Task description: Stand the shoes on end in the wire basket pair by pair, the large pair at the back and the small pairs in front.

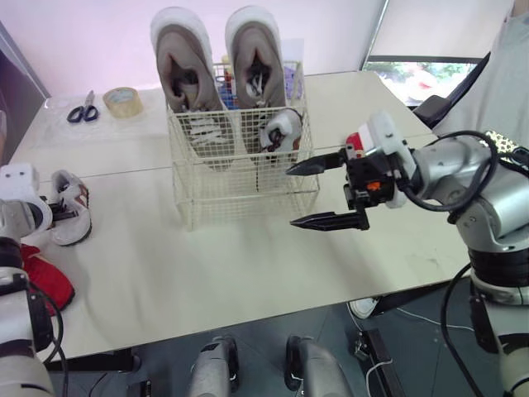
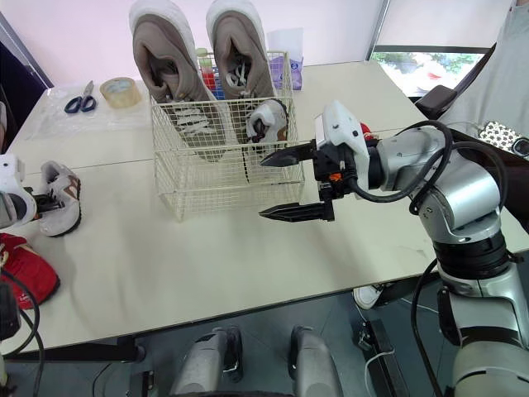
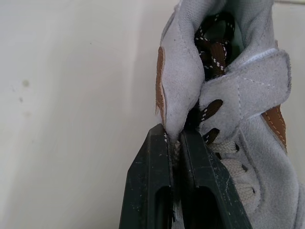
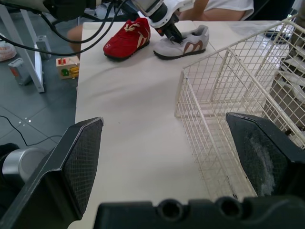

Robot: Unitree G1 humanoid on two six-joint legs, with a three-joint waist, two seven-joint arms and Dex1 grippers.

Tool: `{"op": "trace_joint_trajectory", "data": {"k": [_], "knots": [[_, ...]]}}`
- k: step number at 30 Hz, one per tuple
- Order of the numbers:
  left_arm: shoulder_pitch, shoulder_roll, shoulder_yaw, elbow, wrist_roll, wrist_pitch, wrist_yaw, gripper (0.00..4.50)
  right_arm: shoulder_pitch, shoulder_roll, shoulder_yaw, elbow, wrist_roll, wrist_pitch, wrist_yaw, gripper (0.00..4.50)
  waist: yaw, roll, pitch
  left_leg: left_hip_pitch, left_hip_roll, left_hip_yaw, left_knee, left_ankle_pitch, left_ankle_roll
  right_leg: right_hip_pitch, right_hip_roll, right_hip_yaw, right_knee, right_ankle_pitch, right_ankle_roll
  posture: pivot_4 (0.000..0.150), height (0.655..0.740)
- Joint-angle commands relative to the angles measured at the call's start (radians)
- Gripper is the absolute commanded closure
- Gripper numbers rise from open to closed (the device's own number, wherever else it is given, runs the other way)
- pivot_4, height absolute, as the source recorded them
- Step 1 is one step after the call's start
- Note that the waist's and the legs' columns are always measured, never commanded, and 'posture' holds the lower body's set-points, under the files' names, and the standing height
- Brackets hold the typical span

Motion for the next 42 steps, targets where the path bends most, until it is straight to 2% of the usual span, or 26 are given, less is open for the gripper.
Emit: {"op": "trace_joint_trajectory", "data": {"k": [1,7,10,13,16,18,20,23,28,34,42], "knots": [[0.024,-0.008,0.144,-0.240,-0.031,-0.093,0.069,4.44,-0.045,-0.015,-0.029,0.023,-0.002,-0.021,0.003,0.00,0.000,-0.001,0.000,0.000,0.000,0.000,0.000,0.000,0.000,0.000,0.000,0.000,0.000,0.000,0.000,0.150,0.7400],[0.129,-0.153,0.338,-0.715,-0.119,-0.152,0.146,4.44,-0.092,0.008,-0.089,0.091,0.077,0.023,0.003,0.00,0.004,-0.003,0.000,-0.001,0.000,0.000,0.001,0.000,0.000,0.001,-0.001,0.000,-0.002,0.001,0.000,0.150,0.7400],[0.147,-0.269,0.387,-0.952,-0.238,-0.221,0.129,4.44,-0.127,0.031,-0.152,0.132,0.172,0.094,-0.020,0.00,0.007,-0.003,0.000,0.000,0.000,0.000,0.001,0.000,0.000,0.003,-0.001,0.000,-0.002,0.001,0.001,0.150,0.7400],[0.185,-0.353,0.338,-1.202,-0.420,-0.231,0.037,4.44,-0.138,0.040,-0.206,0.168,0.241,0.161,-0.056,0.00,0.009,-0.004,0.000,0.000,0.000,-0.001,0.005,0.000,0.000,0.006,0.000,-0.003,-0.002,0.001,0.001,0.150,0.7400],[0.182,-0.428,0.232,-1.343,-0.437,-0.215,0.125,4.44,-0.132,0.023,-0.238,0.211,0.243,0.179,-0.083,0.00,0.008,-0.003,0.000,0.000,0.000,-0.002,0.010,-0.002,0.003,0.010,0.000,-0.005,-0.002,0.001,0.001,0.150,0.7400],[0.174,-0.478,0.154,-1.384,-0.400,-0.233,0.176,4.44,-0.133,0.009,-0.256,0.231,0.247,0.191,-0.094,0.00,0.008,-0.003,-0.001,0.001,0.000,-0.002,0.012,-0.002,0.003,0.013,0.000,-0.005,-0.003,0.002,0.002,0.150,0.7400],[0.178,-0.500,0.050,-1.395,-0.308,-0.272,0.189,4.44,-0.130,-0.004,-0.261,0.220,0.254,0.208,-0.103,0.00,0.008,-0.003,-0.001,0.001,0.000,-0.002,0.013,-0.002,0.004,0.013,0.000,-0.005,-0.004,0.002,0.003,0.150,0.7400],[0.173,-0.604,-0.079,-1.335,-0.201,-0.389,0.216,4.44,-0.116,-0.018,-0.274,0.186,0.278,0.246,-0.131,0.00,0.008,-0.003,-0.001,0.002,0.000,-0.003,0.014,-0.002,0.004,0.013,0.001,-0.005,-0.005,0.003,0.003,0.150,0.7400],[0.181,-0.682,-0.208,-1.177,-0.052,-0.581,0.172,4.44,-0.090,-0.028,-0.287,0.163,0.296,0.281,-0.173,0.00,0.007,-0.003,-0.001,0.002,0.000,-0.004,0.015,-0.002,0.004,0.012,0.002,-0.005,-0.005,0.004,0.003,0.150,0.7400],[0.117,-0.767,-0.271,-0.886,0.125,-0.840,0.208,4.44,-0.044,-0.021,-0.327,0.073,0.372,0.350,-0.262,0.00,0.010,-0.002,-0.001,0.000,-0.001,-0.005,0.014,-0.002,0.005,0.010,0.002,-0.005,-0.005,0.006,0.000,0.150,0.7400],[0.129,-0.827,-0.288,-0.718,0.225,-0.995,0.241,4.44,0.038,-0.019,-0.389,-0.034,0.490,0.417,-0.384,0.00,0.008,-0.003,-0.001,0.000,-0.001,-0.005,0.015,-0.004,0.007,0.010,0.001,-0.005,-0.006,0.007,0.000,0.150,0.7400]]}}
